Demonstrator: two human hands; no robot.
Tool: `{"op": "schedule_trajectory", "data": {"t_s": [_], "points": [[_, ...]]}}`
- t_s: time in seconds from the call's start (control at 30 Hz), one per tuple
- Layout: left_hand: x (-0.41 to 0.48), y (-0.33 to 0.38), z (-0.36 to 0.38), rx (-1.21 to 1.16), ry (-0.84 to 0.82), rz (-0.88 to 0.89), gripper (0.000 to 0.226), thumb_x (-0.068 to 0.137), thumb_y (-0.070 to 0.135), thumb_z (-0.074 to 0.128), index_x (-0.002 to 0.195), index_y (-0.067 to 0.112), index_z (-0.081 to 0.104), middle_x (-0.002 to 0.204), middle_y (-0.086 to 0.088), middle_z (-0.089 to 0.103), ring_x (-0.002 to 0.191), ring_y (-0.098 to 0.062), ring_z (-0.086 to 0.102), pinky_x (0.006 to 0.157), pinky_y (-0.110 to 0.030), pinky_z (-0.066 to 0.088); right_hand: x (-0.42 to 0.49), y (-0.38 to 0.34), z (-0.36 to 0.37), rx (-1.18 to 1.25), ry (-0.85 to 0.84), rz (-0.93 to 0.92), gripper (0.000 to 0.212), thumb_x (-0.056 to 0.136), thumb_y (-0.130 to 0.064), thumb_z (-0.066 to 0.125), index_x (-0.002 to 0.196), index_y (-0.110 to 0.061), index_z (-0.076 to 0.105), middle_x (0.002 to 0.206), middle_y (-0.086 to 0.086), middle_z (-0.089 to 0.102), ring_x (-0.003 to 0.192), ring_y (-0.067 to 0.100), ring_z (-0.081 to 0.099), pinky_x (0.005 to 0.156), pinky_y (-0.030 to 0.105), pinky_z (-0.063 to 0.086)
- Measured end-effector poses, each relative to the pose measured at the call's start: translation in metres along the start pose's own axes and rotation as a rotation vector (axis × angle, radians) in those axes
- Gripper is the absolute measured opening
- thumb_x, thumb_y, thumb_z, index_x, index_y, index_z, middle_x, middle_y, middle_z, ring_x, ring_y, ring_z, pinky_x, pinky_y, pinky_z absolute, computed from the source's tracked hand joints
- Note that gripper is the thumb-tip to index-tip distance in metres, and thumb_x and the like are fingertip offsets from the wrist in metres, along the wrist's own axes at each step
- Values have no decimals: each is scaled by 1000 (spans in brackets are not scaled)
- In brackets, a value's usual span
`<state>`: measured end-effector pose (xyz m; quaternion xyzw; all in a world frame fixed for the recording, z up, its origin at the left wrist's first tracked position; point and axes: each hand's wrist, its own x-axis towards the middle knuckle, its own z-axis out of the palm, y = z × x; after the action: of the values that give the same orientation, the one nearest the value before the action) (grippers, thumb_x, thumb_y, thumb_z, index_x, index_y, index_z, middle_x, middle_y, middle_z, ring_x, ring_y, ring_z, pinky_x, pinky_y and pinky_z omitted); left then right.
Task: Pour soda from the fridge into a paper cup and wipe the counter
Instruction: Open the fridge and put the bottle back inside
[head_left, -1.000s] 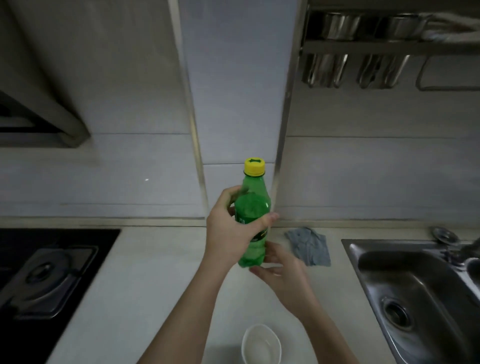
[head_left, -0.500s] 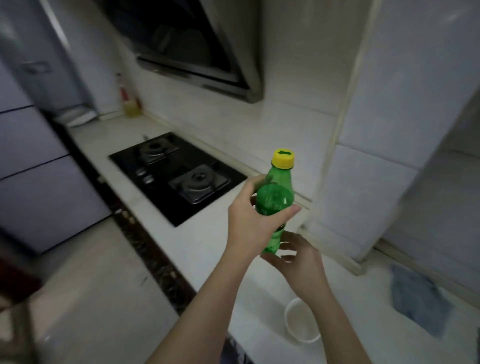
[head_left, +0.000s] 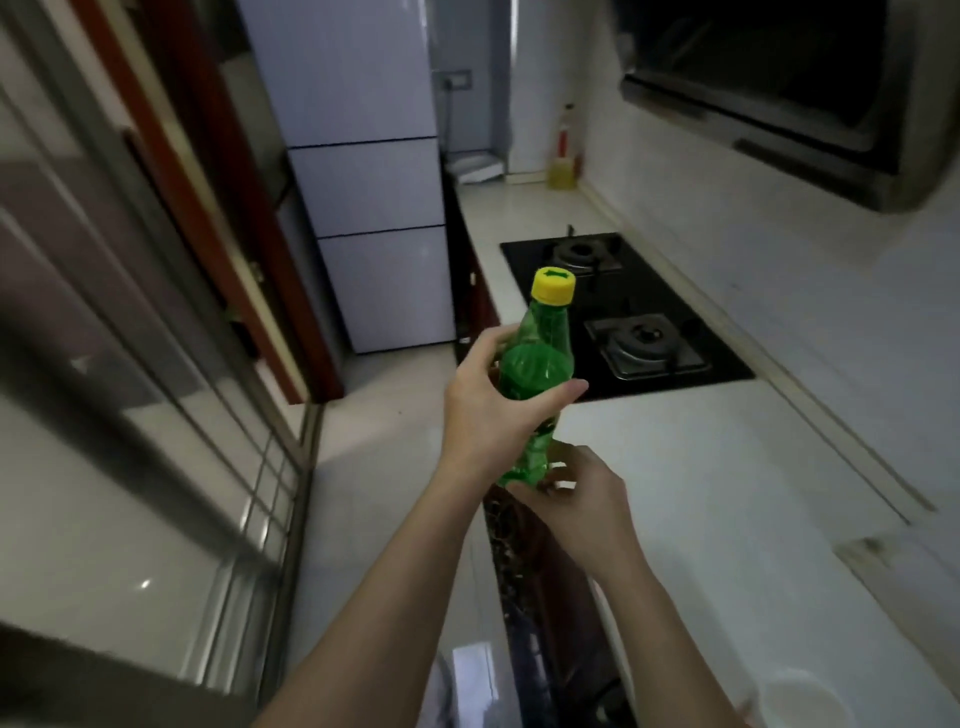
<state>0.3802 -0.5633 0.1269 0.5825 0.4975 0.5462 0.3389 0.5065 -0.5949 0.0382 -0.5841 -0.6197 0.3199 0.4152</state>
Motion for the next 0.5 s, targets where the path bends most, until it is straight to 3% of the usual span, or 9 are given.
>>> {"op": "schedule_trajectory", "data": {"t_s": [0.07, 0.17, 0.23, 0.33, 0.5], "points": [[9, -9, -24, 8, 60, -14, 61, 63, 42, 92, 116, 31, 62, 108, 12, 70, 103, -8, 67, 90, -40, 57, 11, -10, 20, 5, -67, -22, 24, 73, -47, 82, 86, -49, 62, 89, -19, 65, 84, -4, 61, 67, 11, 47], [25, -22, -53, 3, 112, -31, 62, 65, 39, 92, 118, 27, 62, 108, 9, 71, 102, -8, 68, 89, -39, 58, 31, -15, 49, 7, -126, -53, 38, 74, -53, 79, 108, -41, 65, 98, -17, 63, 88, 0, 61, 74, 23, 53], [38, -33, -69, 12, 128, -33, 62, 65, 38, 92, 119, 26, 62, 109, 8, 70, 102, -9, 68, 90, -38, 58, 47, -18, 66, -10, -148, -65, 39, 75, -49, 79, 109, -38, 65, 99, -18, 61, 88, -1, 60, 75, 24, 54], [62, -51, -91, 35, 147, -21, 60, 66, 38, 92, 117, 27, 62, 108, 10, 70, 103, -9, 67, 89, -38, 58, 76, -27, 92, -36, -192, -97, 37, 76, -45, 80, 108, -40, 64, 99, -19, 60, 90, -1, 59, 70, 13, 49], [123, -81, -130, 31, 175, -19, 57, 67, 34, 92, 116, 27, 63, 107, 11, 70, 102, -5, 66, 89, -32, 57, 137, -36, 143, -48, -194, -116, 40, 77, -47, 79, 113, -39, 64, 102, -19, 60, 92, -1, 59, 72, 17, 51]]}}
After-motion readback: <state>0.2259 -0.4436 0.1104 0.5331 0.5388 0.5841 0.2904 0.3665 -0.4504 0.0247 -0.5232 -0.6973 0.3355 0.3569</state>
